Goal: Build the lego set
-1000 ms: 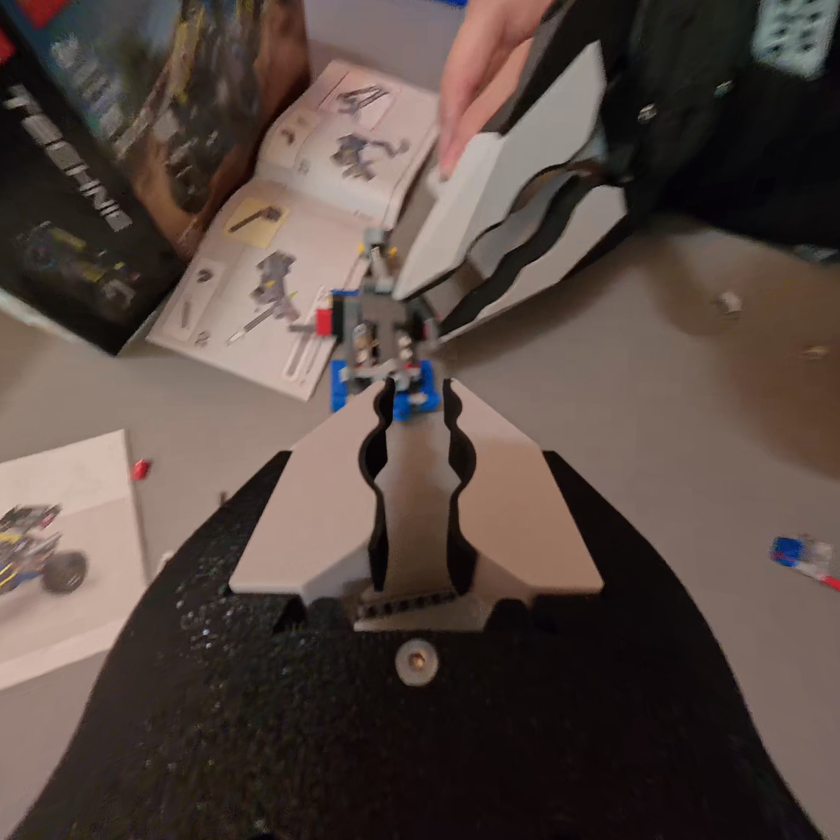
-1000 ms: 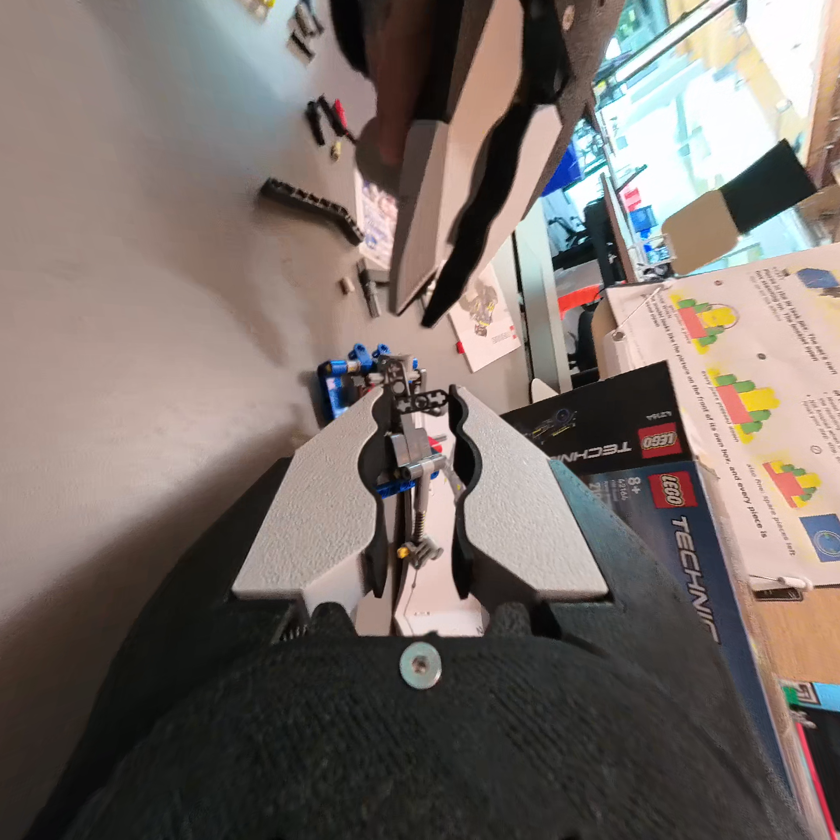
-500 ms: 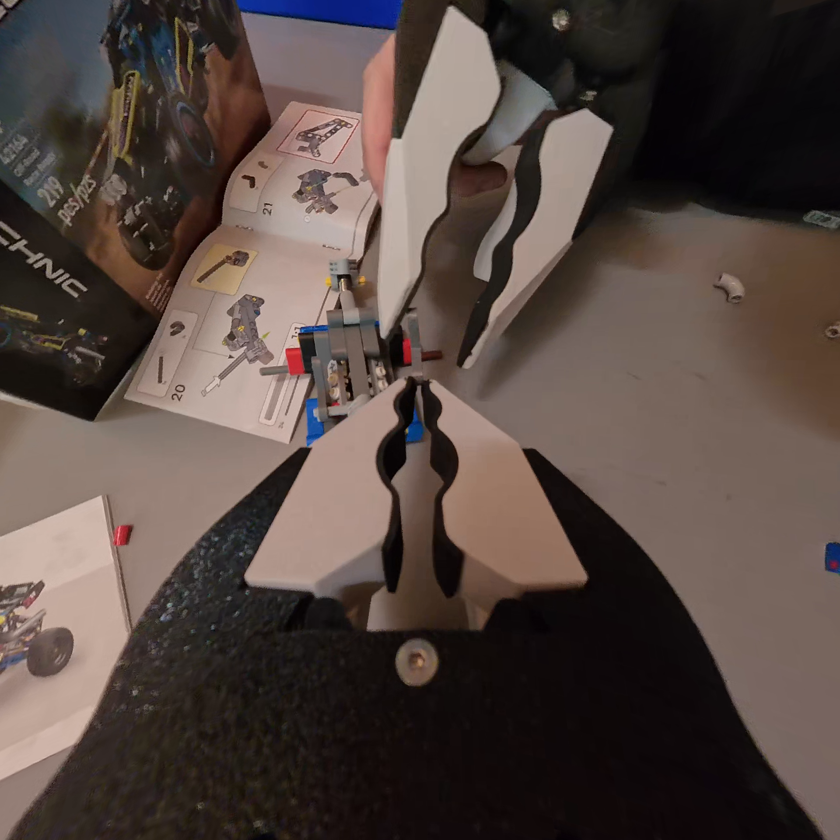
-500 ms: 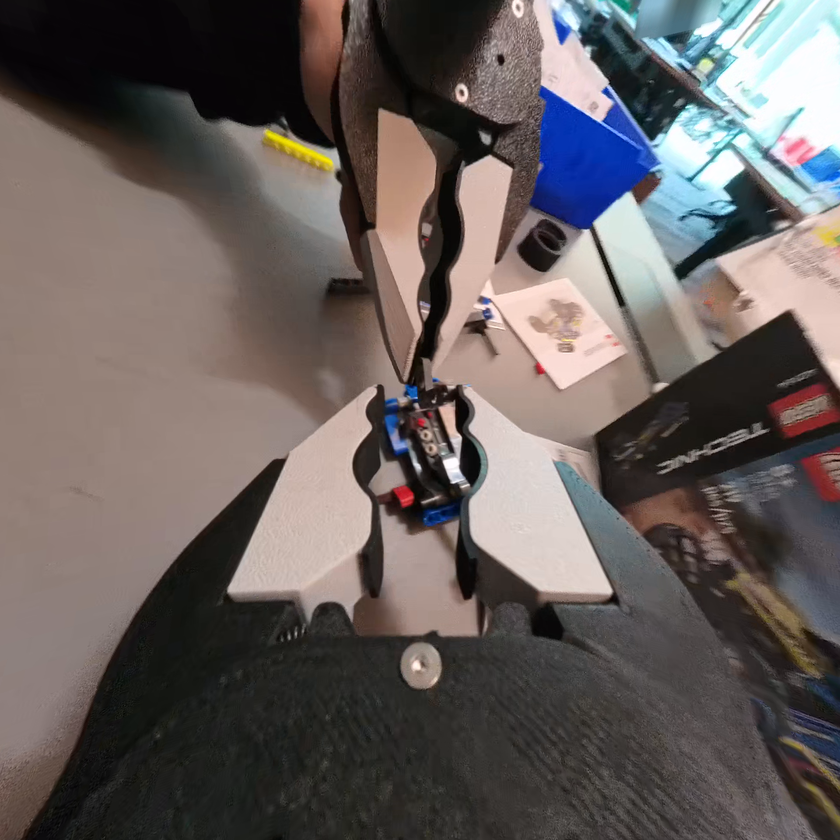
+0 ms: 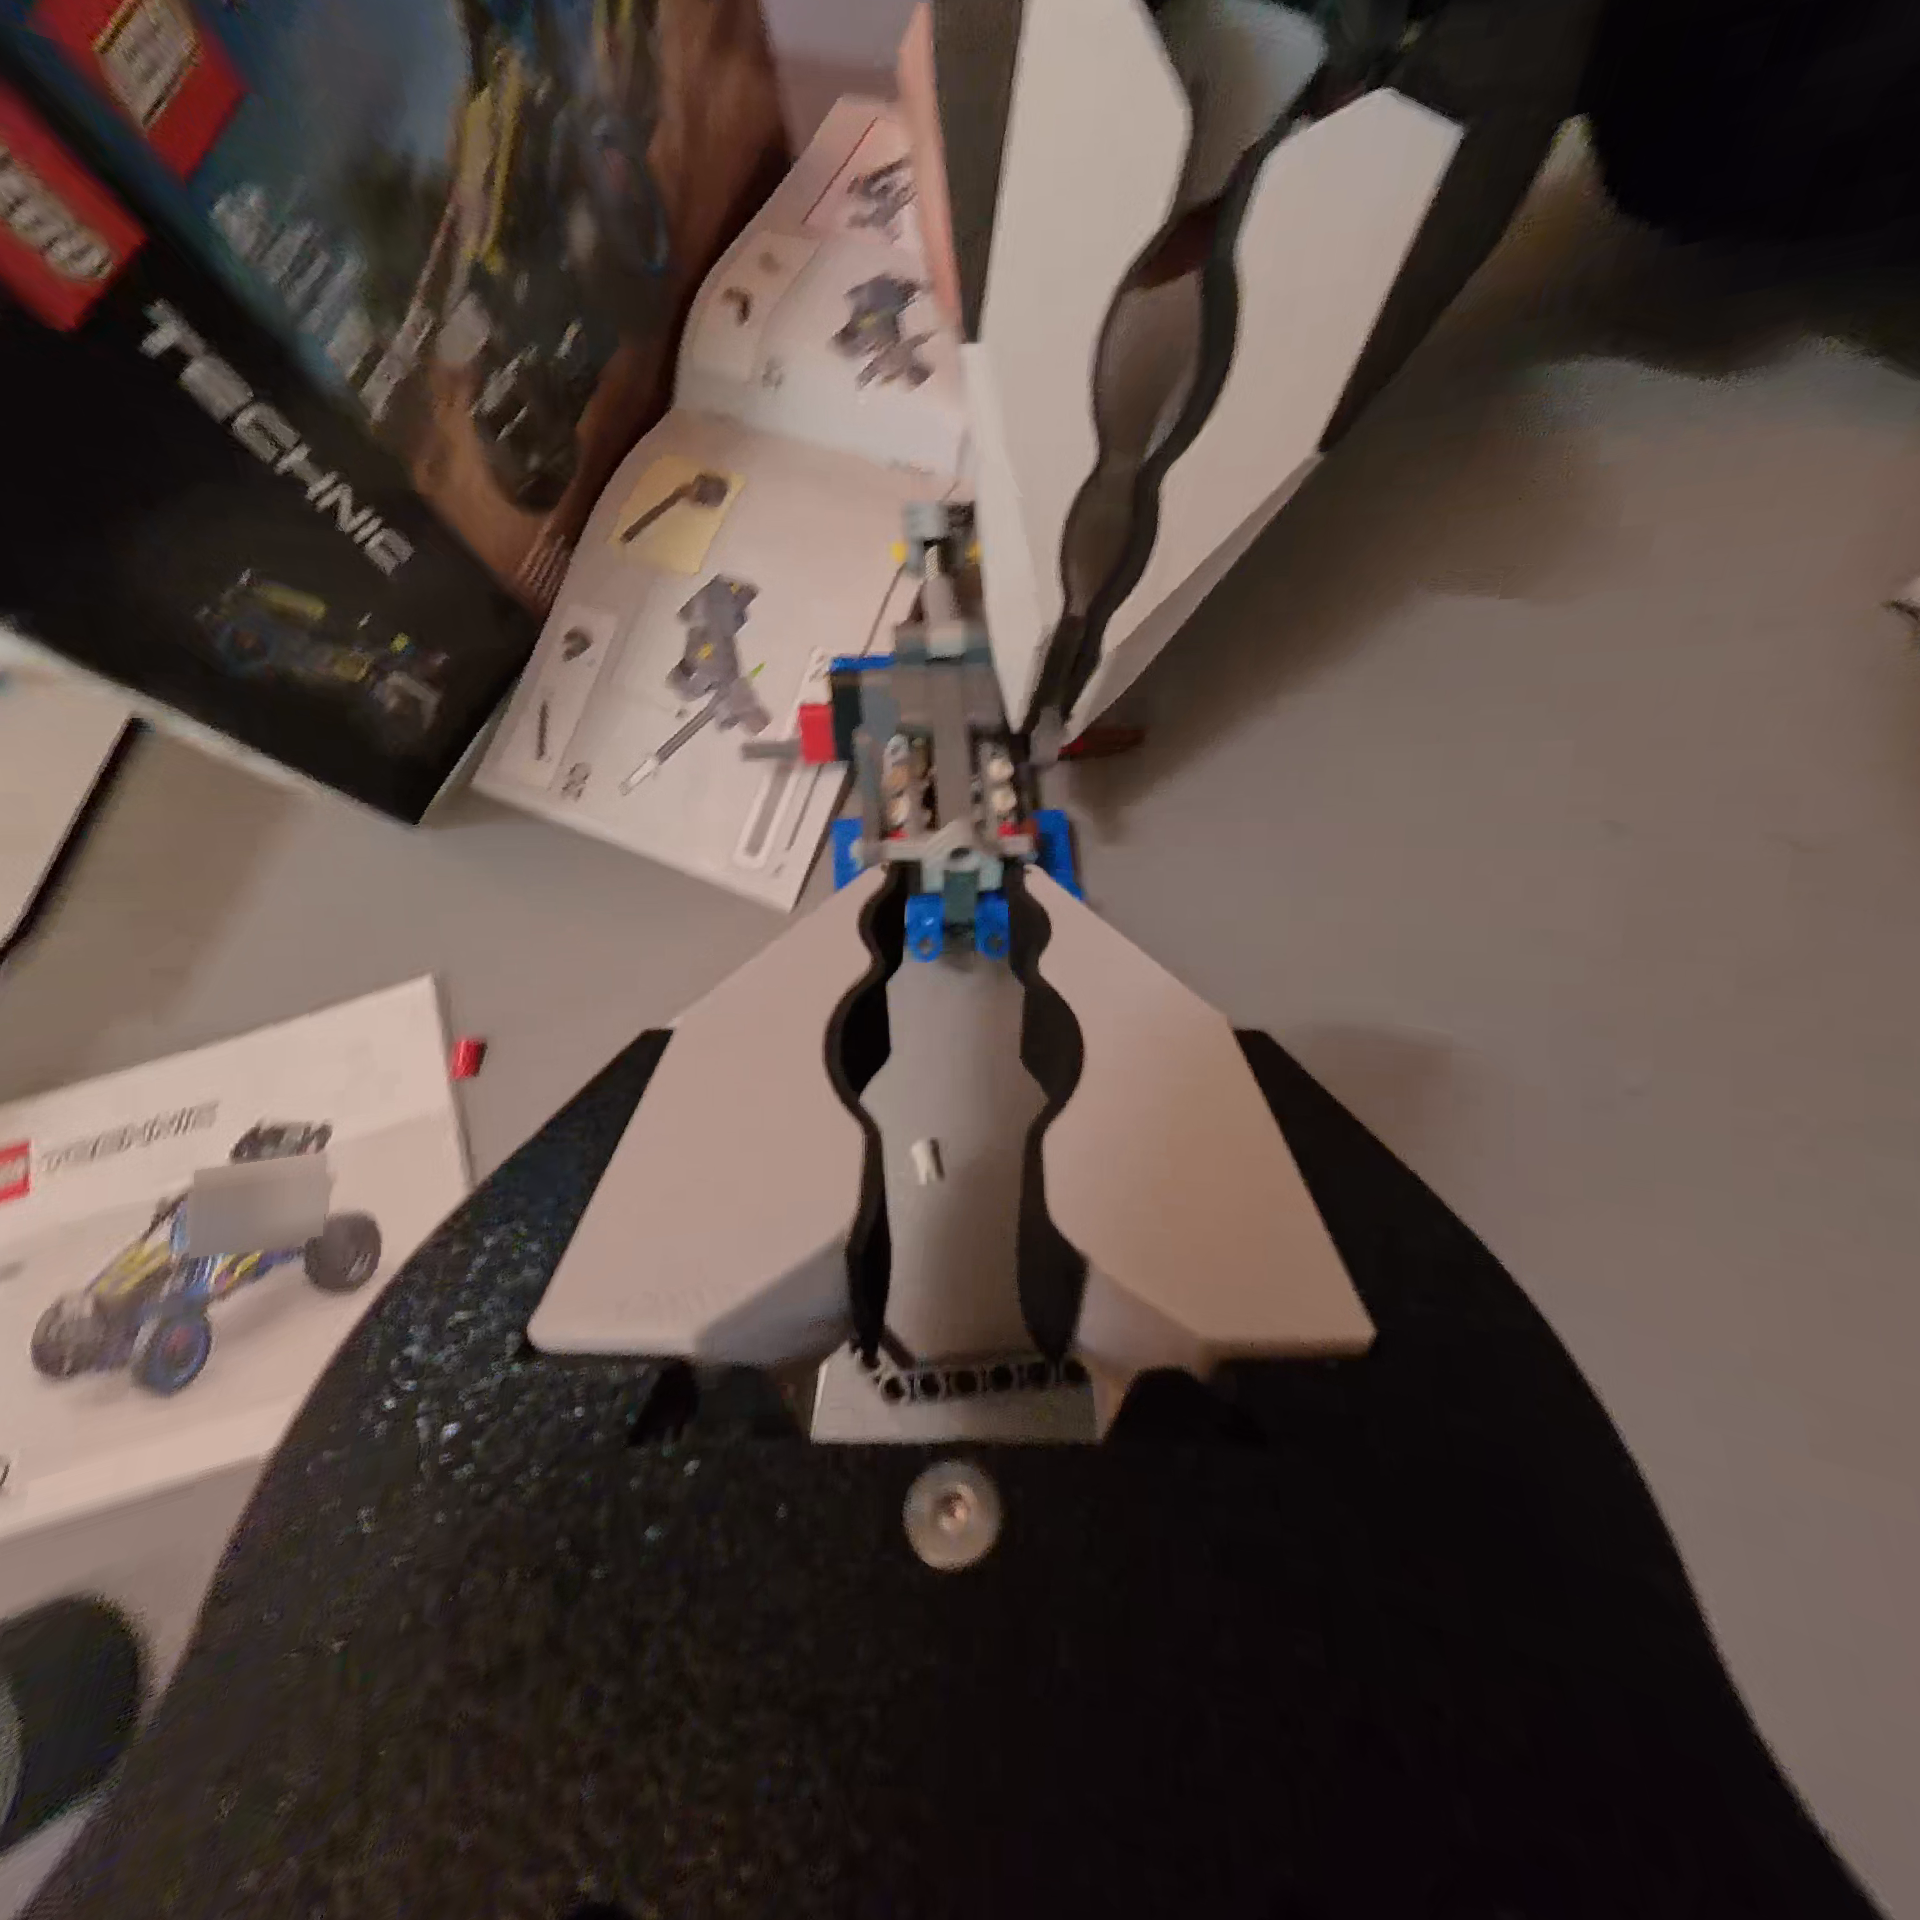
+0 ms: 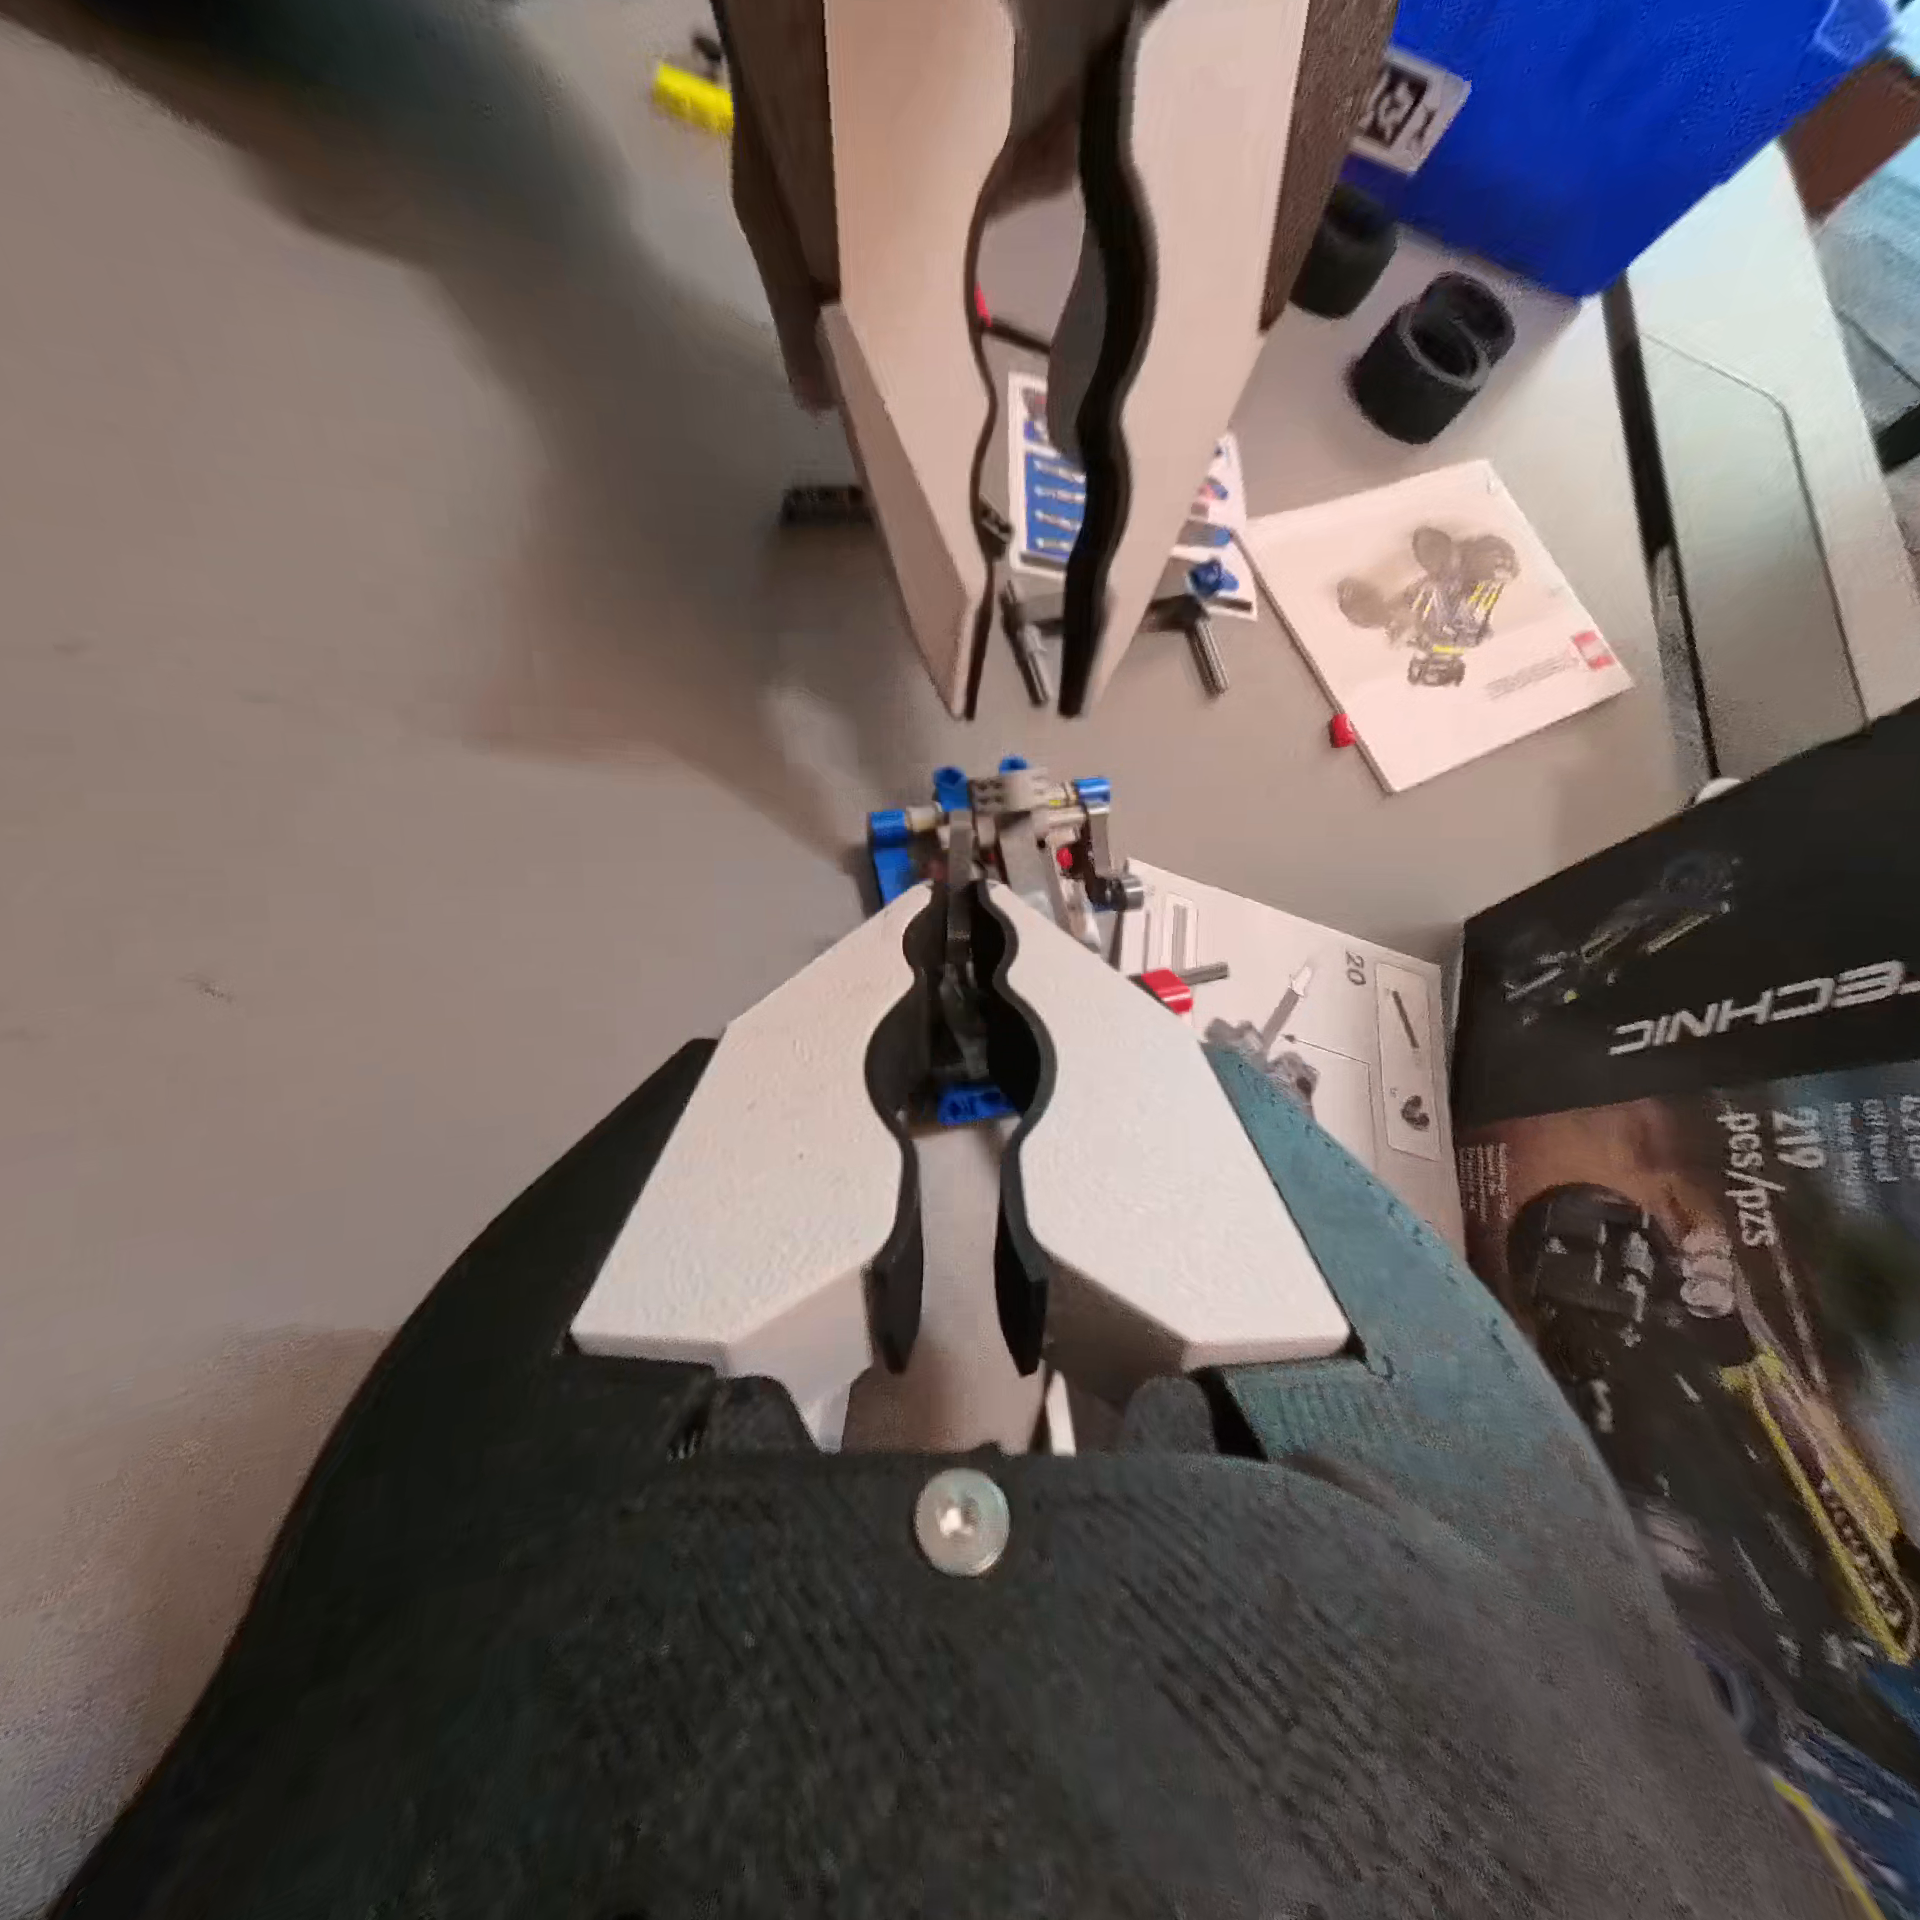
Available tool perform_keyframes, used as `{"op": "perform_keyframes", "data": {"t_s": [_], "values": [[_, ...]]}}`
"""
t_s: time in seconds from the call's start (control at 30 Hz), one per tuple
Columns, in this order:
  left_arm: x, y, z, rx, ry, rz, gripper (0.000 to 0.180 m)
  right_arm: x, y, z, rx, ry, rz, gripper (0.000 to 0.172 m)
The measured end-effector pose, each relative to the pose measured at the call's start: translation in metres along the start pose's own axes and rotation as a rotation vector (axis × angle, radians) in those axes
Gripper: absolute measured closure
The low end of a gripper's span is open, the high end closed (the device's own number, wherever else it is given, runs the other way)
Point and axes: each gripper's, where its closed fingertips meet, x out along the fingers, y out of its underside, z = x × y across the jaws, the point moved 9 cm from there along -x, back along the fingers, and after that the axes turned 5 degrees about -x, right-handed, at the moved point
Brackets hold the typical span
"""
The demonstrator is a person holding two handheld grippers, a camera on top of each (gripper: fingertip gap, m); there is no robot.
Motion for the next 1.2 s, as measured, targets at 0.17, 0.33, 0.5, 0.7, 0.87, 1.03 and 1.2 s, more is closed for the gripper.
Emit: {"op": "perform_keyframes", "data": {"t_s": [0.17, 0.33, 0.5, 0.7, 0.87, 1.03, 1.2], "values": [[0.016, 0.01, 0.0, -0.09, 0.016, 0.092, 0.152, 0.008, -0.002, 0.002, -0.021, -0.003, 0.025, 0.171], [0.028, 0.012, -0.001, -0.091, -0.003, 0.071, 0.15, 0.01, 0.0, 0.002, 0.001, -0.023, 0.043, 0.171], [0.03, 0.012, 0.003, -0.124, 0.029, 0.029, 0.135, 0.014, 0.004, 0.002, -0.011, -0.063, 0.101, 0.171], [0.035, 0.012, 0.008, -0.144, 0.049, -0.011, 0.138, 0.015, 0.001, -0.008, 0.027, -0.109, 0.153, 0.171], [0.036, 0.006, 0.011, -0.093, 0.037, -0.049, 0.141, 0.015, 0.002, -0.014, 0.075, -0.112, 0.137, 0.171], [0.041, 0.008, 0.013, -0.064, 0.085, -0.061, 0.153, 0.015, 0.005, -0.014, 0.098, -0.107, 0.135, 0.171], [0.042, 0.01, 0.015, -0.068, 0.192, -0.097, 0.147, 0.017, 0.003, -0.012, 0.093, -0.123, 0.164, 0.171]]}}
